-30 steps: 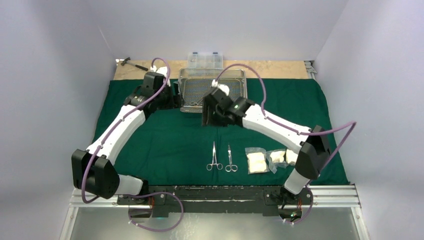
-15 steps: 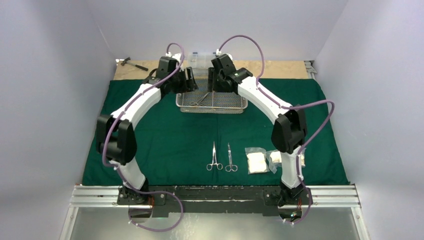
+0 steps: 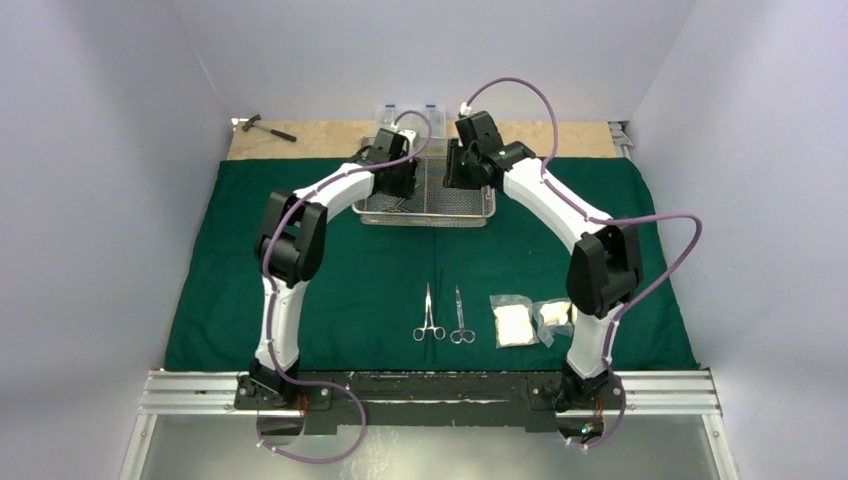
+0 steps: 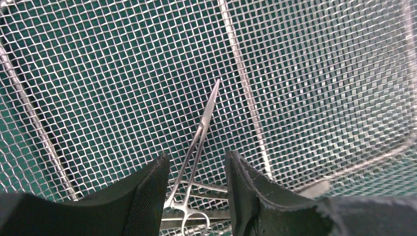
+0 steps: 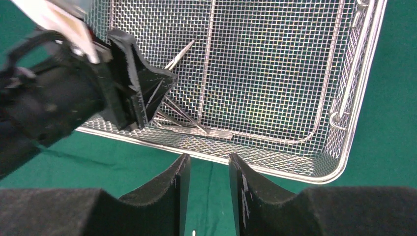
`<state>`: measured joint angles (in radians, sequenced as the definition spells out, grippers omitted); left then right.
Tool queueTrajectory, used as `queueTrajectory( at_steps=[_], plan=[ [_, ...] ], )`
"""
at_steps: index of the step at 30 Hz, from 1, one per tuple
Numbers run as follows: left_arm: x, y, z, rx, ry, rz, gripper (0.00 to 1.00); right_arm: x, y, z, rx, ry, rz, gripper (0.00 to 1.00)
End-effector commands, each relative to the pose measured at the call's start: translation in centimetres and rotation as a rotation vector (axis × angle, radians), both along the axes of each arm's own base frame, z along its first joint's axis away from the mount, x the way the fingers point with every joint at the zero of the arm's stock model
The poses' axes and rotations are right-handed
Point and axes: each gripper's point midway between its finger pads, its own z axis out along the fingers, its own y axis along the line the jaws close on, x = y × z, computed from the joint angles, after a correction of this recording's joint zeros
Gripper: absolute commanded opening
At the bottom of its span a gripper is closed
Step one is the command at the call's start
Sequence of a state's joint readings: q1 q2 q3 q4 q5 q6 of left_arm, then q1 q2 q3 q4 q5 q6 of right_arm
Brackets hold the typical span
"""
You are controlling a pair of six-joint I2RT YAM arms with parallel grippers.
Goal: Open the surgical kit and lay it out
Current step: Pick up the medical item from the container.
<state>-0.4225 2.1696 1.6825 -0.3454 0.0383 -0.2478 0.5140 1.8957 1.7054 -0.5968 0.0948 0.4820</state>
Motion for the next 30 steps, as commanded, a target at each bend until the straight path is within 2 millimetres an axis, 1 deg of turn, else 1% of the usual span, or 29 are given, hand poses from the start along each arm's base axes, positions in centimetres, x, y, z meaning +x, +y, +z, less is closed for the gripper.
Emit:
queueTrajectory(
  at_steps=[1,5,8,10,13,16,19,24,26,28,30],
  plan=[
    [2.5,1.0,1.2,0.133,-0.118,-0.034,0.43,0.9,-1.4,2.4,0.062,-0.054,-0.032,0.37],
    [2.5,1.7,-0.2,0.222,-0.116,-0.052,0.41,1.2,-2.3,2.4,0.071,-0.042,-0.058,0.35],
    [2.4,2.3,-1.2,0.27,-0.099,-0.058,0.37,1.4,-2.6,2.5,0.077,-0.043,-0.065,0.34],
    [2.1,2.3,-1.7,0.278,-0.084,-0.075,0.35,1.7,-2.5,2.6,0.086,-0.044,-0.069,0.34],
    [1.5,1.9,-2.0,0.264,-0.072,-0.103,0.34,2.2,-2.2,2.7,0.098,-0.04,-0.071,0.33],
    [1.1,1.8,-2.4,0.261,-0.056,-0.118,0.32,2.6,-1.8,2.4,0.107,-0.028,-0.068,0.32],
    [1.0,2.0,-2.6,0.268,-0.046,-0.114,0.24,2.9,-1.5,2.2,0.114,-0.019,-0.064,0.3],
    [0.8,2.0,-3.0,0.265,-0.02,-0.103,0.09,3.1,-1.6,2.3,0.108,-0.014,-0.069,0.29],
    [0.9,1.9,-2.6,0.259,-0.022,-0.092,0.04,3.0,-1.6,2.4,0.108,-0.014,-0.069,0.29],
    [1.3,2.0,-1.8,0.256,-0.037,-0.078,0.0,2.9,-1.6,2.4,0.109,-0.012,-0.066,0.29],
    [1.8,2.0,-0.6,0.254,-0.066,-0.065,0.0,2.8,-1.6,2.4,0.11,-0.01,-0.064,0.28]
  ],
)
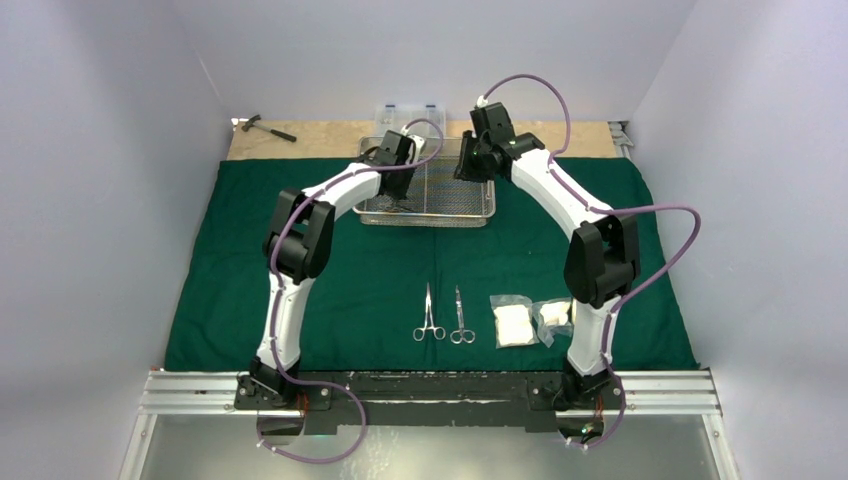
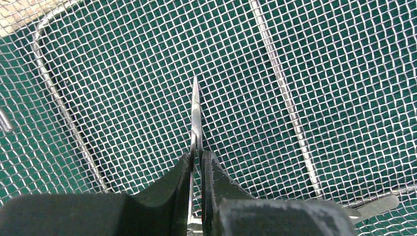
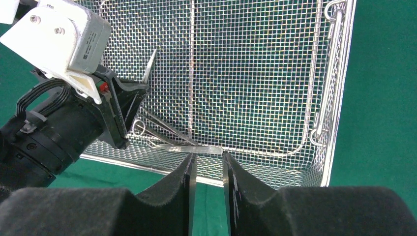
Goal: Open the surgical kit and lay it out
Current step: Pick up the medical item from the container.
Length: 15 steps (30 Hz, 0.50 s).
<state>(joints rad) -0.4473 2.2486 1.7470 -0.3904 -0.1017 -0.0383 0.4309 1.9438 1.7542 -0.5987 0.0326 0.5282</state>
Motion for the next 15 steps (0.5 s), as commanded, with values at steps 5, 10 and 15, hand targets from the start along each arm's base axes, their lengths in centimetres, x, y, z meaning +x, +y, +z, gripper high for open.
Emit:
queueTrajectory(
  at_steps=[5,10,15],
  plan=[
    [1.9,-0.2,5.0,-0.028,-0.073,0.04,0.0,0.0,0.4,3.0,0.049,-0.046,0.015,0.28],
    [2.6,-0.7,8.0,-0.107,-0.103,0.06,0.0,0.2,-0.2,3.7,0.053,-0.067,0.009,0.28],
    [3.2,-0.5,10.6,-0.208,-0.117,0.114,0.0,-0.1,-0.1,4.4,0.096,-0.072,0.03,0.28]
  ],
)
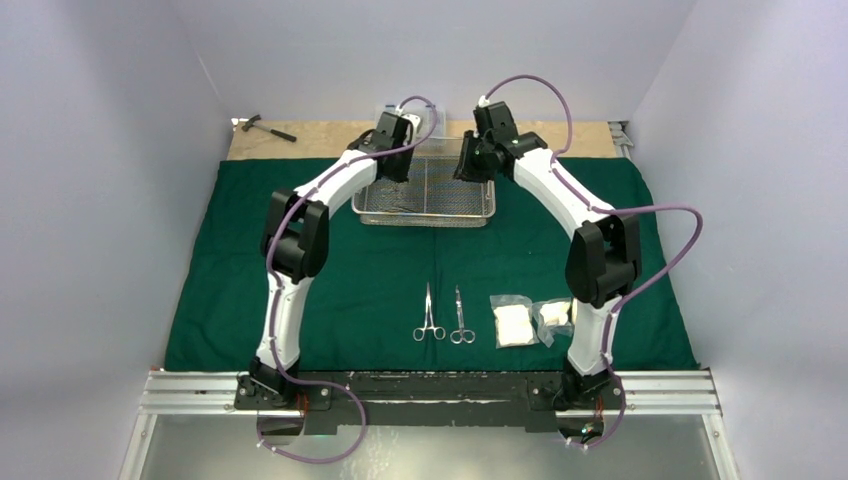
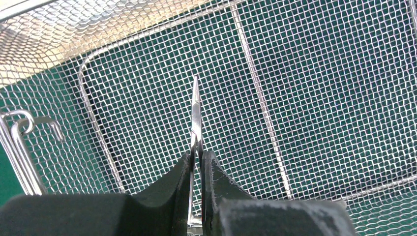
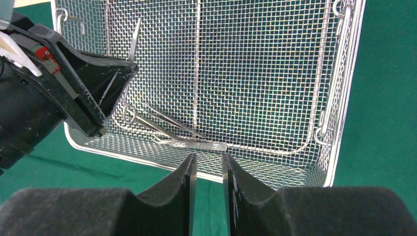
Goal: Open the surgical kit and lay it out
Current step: Pick up the medical item from the container, then place the medical item in the surgical kit.
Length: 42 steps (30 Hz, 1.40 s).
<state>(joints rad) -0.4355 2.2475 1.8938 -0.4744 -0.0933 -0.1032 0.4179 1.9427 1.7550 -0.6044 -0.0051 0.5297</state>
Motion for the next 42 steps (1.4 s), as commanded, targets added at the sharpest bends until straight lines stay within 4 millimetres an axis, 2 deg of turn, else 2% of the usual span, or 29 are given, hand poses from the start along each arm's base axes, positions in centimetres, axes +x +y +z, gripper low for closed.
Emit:
queueTrajectory(
  at_steps=[1,4,8,10,11,15,22,26,31,33,38,42],
  plan=[
    [1.2,0.2,6.6,-0.158,-0.075,0.067,0.0,-0.1,-0.2,4.4,0.079,-0.083,0.011,0.28],
    [0.7,0.1,8.4,-0.234,-0.065,0.087,0.0,-0.5,-0.6,4.5,0.102,-0.077,-0.004,0.28],
    [-1.4,0.0,10.9,-0.311,-0.037,0.118,0.0,-1.2,-0.7,4.2,0.122,-0.06,-0.01,0.28],
    [-3.2,0.7,11.0,-0.318,-0.013,0.162,0.0,-1.5,-0.7,3.8,0.131,-0.04,-0.016,0.28],
    [-3.9,1.0,11.7,-0.329,-0.015,0.184,0.0,-1.7,-0.7,3.8,0.138,-0.032,-0.02,0.28],
    [-8.8,2.4,11.2,-0.307,0.013,0.304,0.0,-2.6,-0.9,3.0,0.141,0.013,-0.042,0.27],
    [-18.5,2.6,8.6,-0.33,0.036,0.402,0.0,-5.1,-2.7,2.1,0.103,0.042,-0.086,0.26],
    [-22.4,2.6,7.4,-0.343,0.051,0.405,0.0,-6.9,-3.6,1.6,0.106,0.045,-0.105,0.26],
    [-25.6,2.6,4.9,-0.309,0.081,0.395,0.0,-8.6,-4.4,0.7,0.114,0.052,-0.136,0.27],
    [-26.8,2.7,3.0,-0.283,0.103,0.39,0.0,-9.0,-4.8,0.2,0.113,0.056,-0.153,0.27],
    [-28.6,2.5,-0.3,-0.23,0.132,0.4,0.0,-9.5,-5.0,-0.7,0.118,0.071,-0.176,0.27],
    [-29.7,1.5,-1.7,-0.161,0.128,0.371,0.0,-9.4,-5.0,-1.2,0.114,0.08,-0.182,0.26]
  ],
)
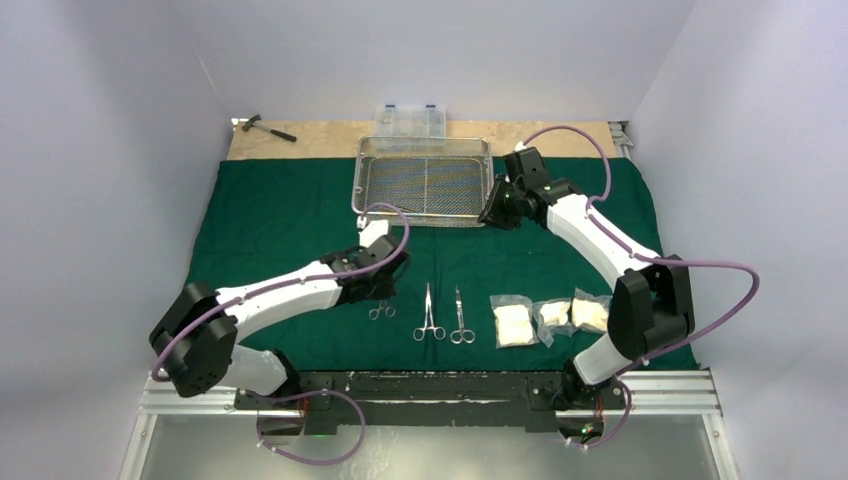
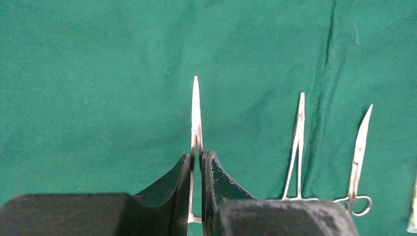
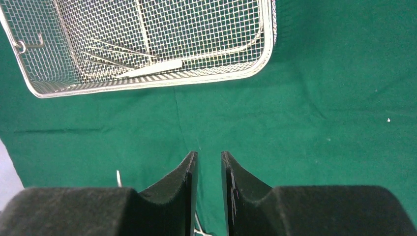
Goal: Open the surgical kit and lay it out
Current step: Place the medical item in the surgical kit.
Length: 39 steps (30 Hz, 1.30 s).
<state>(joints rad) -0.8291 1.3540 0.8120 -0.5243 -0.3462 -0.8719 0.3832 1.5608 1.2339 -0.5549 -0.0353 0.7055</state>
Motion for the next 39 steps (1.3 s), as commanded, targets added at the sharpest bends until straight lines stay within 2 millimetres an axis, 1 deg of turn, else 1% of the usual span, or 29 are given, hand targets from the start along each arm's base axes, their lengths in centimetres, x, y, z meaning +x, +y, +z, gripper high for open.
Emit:
queueTrajectory(
  at_steps=[1,4,6,9,12,14,16,18,20,23,26,31,35,39],
  plan=[
    [0.1,-1.8,-0.3,0.023,-0.064,0.005,0.0,0.9,-0.1,1.3,0.014,-0.058,-0.04,0.26],
    [-0.6,-2.4,-0.8,0.047,-0.06,0.004,0.0,0.8,-0.2,1.2,0.013,-0.054,-0.041,0.26],
    [-1.3,-2.5,-1.6,0.046,-0.039,0.014,0.0,0.7,-0.5,1.0,0.005,-0.054,-0.051,0.26],
    [-2.4,-3.4,-2.3,0.035,-0.027,0.003,0.0,0.5,-0.6,0.6,0.008,-0.048,-0.064,0.26],
    [-3.2,-4.4,-2.4,0.048,-0.047,-0.017,0.0,0.6,-0.5,0.5,0.014,-0.047,-0.069,0.26],
    [-2.8,-4.4,-1.9,0.074,-0.079,-0.011,0.0,0.8,-0.4,0.4,0.016,-0.05,-0.072,0.26],
    [-2.0,-3.8,-1.1,0.107,-0.124,0.014,0.0,0.9,-0.4,0.3,0.018,-0.049,-0.075,0.26],
    [-1.3,-3.7,-0.3,0.11,-0.166,0.032,0.0,0.7,-0.4,0.1,0.017,-0.046,-0.077,0.26],
    [-1.0,-3.8,-0.3,0.109,-0.177,0.038,0.0,0.5,-0.6,-0.3,0.014,-0.039,-0.079,0.26],
    [-1.3,-4.0,-1.5,0.118,-0.153,0.026,0.0,0.2,-0.7,-0.8,0.009,-0.027,-0.082,0.26],
    [-1.6,-3.9,-2.6,0.122,-0.137,0.015,0.0,0.0,-0.8,-0.9,0.01,-0.024,-0.084,0.26],
    [-2.3,-3.3,-3.7,0.137,-0.102,0.027,0.0,0.1,-0.9,-0.5,0.009,-0.035,-0.088,0.26],
    [-3.4,-3.2,-4.9,0.132,-0.057,0.026,0.0,0.1,-0.8,-0.5,0.012,-0.032,-0.085,0.26],
    [-3.8,-2.9,-5.5,0.148,-0.039,0.032,0.0,0.1,-0.7,-0.7,0.014,-0.031,-0.083,0.26]
  ],
)
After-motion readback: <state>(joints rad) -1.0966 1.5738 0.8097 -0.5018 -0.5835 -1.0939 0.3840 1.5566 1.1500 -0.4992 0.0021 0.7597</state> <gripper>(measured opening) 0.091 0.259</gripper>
